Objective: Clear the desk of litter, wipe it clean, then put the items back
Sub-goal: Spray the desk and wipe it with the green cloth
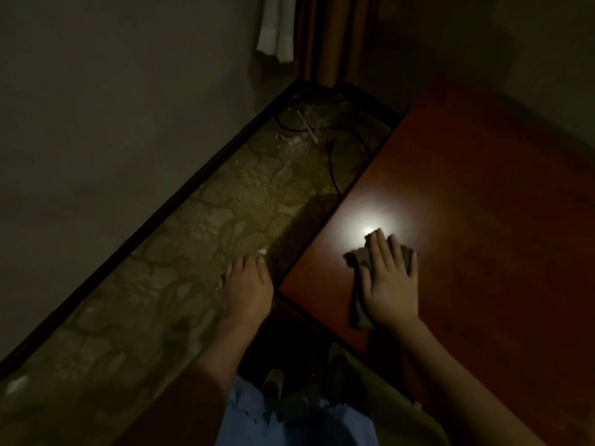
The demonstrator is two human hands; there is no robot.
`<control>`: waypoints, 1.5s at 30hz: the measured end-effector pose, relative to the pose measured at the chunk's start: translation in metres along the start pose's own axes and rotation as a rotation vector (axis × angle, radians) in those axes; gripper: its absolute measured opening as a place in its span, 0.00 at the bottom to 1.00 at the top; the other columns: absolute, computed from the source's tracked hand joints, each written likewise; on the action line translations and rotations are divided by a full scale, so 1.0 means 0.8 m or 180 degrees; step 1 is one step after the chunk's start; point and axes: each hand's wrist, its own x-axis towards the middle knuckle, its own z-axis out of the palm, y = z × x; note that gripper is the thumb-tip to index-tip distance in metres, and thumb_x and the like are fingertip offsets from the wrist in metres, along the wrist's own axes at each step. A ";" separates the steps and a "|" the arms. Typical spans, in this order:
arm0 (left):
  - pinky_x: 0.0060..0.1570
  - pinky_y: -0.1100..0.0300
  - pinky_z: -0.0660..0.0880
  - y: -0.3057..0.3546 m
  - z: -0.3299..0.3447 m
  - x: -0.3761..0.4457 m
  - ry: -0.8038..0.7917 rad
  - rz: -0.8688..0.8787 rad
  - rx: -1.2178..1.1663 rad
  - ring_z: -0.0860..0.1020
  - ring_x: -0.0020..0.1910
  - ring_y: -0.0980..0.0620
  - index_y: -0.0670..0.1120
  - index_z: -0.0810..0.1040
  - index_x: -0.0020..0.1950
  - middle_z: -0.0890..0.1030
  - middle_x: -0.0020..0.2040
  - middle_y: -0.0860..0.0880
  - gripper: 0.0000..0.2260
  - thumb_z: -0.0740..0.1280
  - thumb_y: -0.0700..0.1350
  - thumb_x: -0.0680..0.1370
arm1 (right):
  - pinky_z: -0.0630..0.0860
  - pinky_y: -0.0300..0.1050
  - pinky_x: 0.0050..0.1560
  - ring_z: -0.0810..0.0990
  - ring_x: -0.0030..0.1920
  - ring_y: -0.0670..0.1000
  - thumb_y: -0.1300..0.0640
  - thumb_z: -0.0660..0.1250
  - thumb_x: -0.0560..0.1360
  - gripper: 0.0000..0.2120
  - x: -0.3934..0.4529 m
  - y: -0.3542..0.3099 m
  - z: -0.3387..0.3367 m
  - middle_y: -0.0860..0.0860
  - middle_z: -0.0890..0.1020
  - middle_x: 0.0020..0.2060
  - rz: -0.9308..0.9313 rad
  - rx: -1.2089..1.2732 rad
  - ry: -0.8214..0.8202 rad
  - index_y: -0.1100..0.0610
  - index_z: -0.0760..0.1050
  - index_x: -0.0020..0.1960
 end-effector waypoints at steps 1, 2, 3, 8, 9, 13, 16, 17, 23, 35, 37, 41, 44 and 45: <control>0.61 0.48 0.67 -0.002 0.000 0.000 0.0016 -0.0030 -0.0046 0.73 0.58 0.42 0.38 0.77 0.57 0.78 0.57 0.39 0.16 0.53 0.45 0.82 | 0.41 0.63 0.74 0.41 0.76 0.49 0.41 0.39 0.79 0.31 0.018 -0.017 -0.001 0.47 0.45 0.77 0.0338 0.0086 0.0044 0.52 0.46 0.78; 0.60 0.47 0.67 -0.004 0.000 -0.001 0.0052 -0.0048 -0.0091 0.73 0.57 0.41 0.37 0.77 0.56 0.78 0.56 0.39 0.16 0.53 0.45 0.82 | 0.40 0.63 0.74 0.39 0.77 0.49 0.42 0.40 0.79 0.30 0.032 -0.037 -0.003 0.47 0.43 0.77 0.0540 0.0131 0.0067 0.52 0.43 0.78; 0.60 0.47 0.68 -0.005 0.000 -0.001 0.0105 -0.0044 -0.0130 0.73 0.56 0.40 0.37 0.77 0.54 0.78 0.55 0.38 0.17 0.52 0.46 0.82 | 0.38 0.63 0.74 0.39 0.77 0.50 0.42 0.42 0.80 0.29 0.043 -0.059 -0.004 0.48 0.43 0.77 0.0533 0.0158 0.0048 0.52 0.42 0.78; 0.60 0.49 0.65 0.015 -0.010 0.004 0.0316 0.0117 -0.0116 0.72 0.58 0.40 0.37 0.77 0.56 0.77 0.57 0.37 0.20 0.50 0.47 0.81 | 0.38 0.59 0.72 0.55 0.76 0.54 0.41 0.50 0.78 0.28 0.010 -0.119 0.012 0.50 0.60 0.75 -0.0887 -0.0152 0.0079 0.49 0.60 0.76; 0.61 0.49 0.64 0.025 -0.009 0.006 0.0313 0.0187 -0.0103 0.71 0.60 0.41 0.38 0.76 0.59 0.76 0.59 0.38 0.19 0.51 0.47 0.82 | 0.43 0.61 0.72 0.60 0.75 0.55 0.40 0.51 0.77 0.28 -0.006 -0.115 0.017 0.50 0.64 0.74 -0.1061 -0.0221 0.0050 0.50 0.63 0.74; 0.64 0.50 0.62 0.081 0.004 0.009 0.0300 0.0706 -0.0254 0.69 0.64 0.44 0.41 0.75 0.63 0.75 0.63 0.42 0.27 0.45 0.53 0.77 | 0.50 0.61 0.70 0.58 0.75 0.53 0.40 0.51 0.78 0.29 -0.083 -0.049 0.032 0.49 0.62 0.75 -0.1275 -0.0324 -0.0272 0.51 0.59 0.76; 0.67 0.48 0.60 0.113 0.025 -0.002 0.0241 0.1127 -0.0190 0.66 0.67 0.44 0.42 0.73 0.66 0.71 0.67 0.42 0.31 0.42 0.56 0.76 | 0.48 0.60 0.72 0.50 0.77 0.51 0.40 0.45 0.80 0.28 -0.127 0.032 0.030 0.48 0.60 0.75 -0.0823 -0.0289 -0.0334 0.50 0.53 0.77; 0.69 0.47 0.58 0.121 0.033 -0.008 0.0203 0.1300 -0.0084 0.63 0.70 0.44 0.43 0.70 0.69 0.69 0.70 0.42 0.31 0.41 0.56 0.76 | 0.47 0.59 0.73 0.48 0.77 0.51 0.40 0.43 0.81 0.28 -0.128 0.057 0.025 0.49 0.59 0.76 -0.0538 -0.0215 -0.0339 0.50 0.51 0.78; 0.74 0.47 0.43 0.139 0.075 -0.033 -0.0045 0.1701 0.0305 0.51 0.77 0.45 0.43 0.61 0.75 0.58 0.77 0.43 0.30 0.41 0.55 0.77 | 0.38 0.61 0.74 0.38 0.76 0.50 0.40 0.40 0.80 0.30 -0.005 0.091 -0.009 0.47 0.40 0.77 0.1430 0.0127 0.0062 0.50 0.39 0.78; 0.72 0.53 0.38 0.223 0.091 -0.011 -0.0050 0.1939 0.0344 0.49 0.77 0.47 0.43 0.58 0.76 0.56 0.77 0.44 0.27 0.43 0.53 0.79 | 0.48 0.60 0.72 0.55 0.76 0.51 0.42 0.51 0.78 0.30 -0.062 0.107 0.009 0.48 0.58 0.76 -0.0286 0.0001 0.0000 0.53 0.57 0.77; 0.73 0.49 0.38 0.229 0.105 -0.008 -0.0137 0.2009 0.0638 0.46 0.77 0.47 0.44 0.53 0.77 0.51 0.78 0.44 0.31 0.39 0.56 0.77 | 0.46 0.59 0.73 0.50 0.76 0.49 0.41 0.48 0.78 0.30 -0.054 0.146 0.000 0.48 0.56 0.76 0.0150 0.0006 -0.0002 0.52 0.52 0.77; 0.74 0.43 0.40 0.218 0.128 -0.008 -0.0120 0.1985 0.1268 0.43 0.77 0.47 0.46 0.44 0.76 0.46 0.78 0.44 0.29 0.37 0.56 0.78 | 0.39 0.59 0.75 0.41 0.77 0.50 0.40 0.38 0.77 0.31 0.013 0.204 -0.029 0.48 0.44 0.77 0.1128 0.0079 0.0064 0.51 0.40 0.77; 0.73 0.42 0.44 0.217 0.129 -0.009 -0.0016 0.2000 0.1303 0.48 0.77 0.45 0.44 0.50 0.77 0.51 0.78 0.43 0.27 0.43 0.54 0.79 | 0.40 0.62 0.74 0.41 0.77 0.51 0.42 0.43 0.81 0.30 0.089 0.205 -0.049 0.49 0.43 0.78 0.1526 0.0220 0.0208 0.53 0.41 0.78; 0.73 0.42 0.45 0.218 0.130 -0.009 0.0019 0.2014 0.1328 0.50 0.77 0.45 0.44 0.51 0.77 0.52 0.78 0.42 0.27 0.44 0.54 0.80 | 0.40 0.62 0.74 0.41 0.77 0.51 0.42 0.43 0.81 0.30 0.112 0.198 -0.054 0.49 0.42 0.78 0.1495 0.0199 0.0199 0.53 0.41 0.78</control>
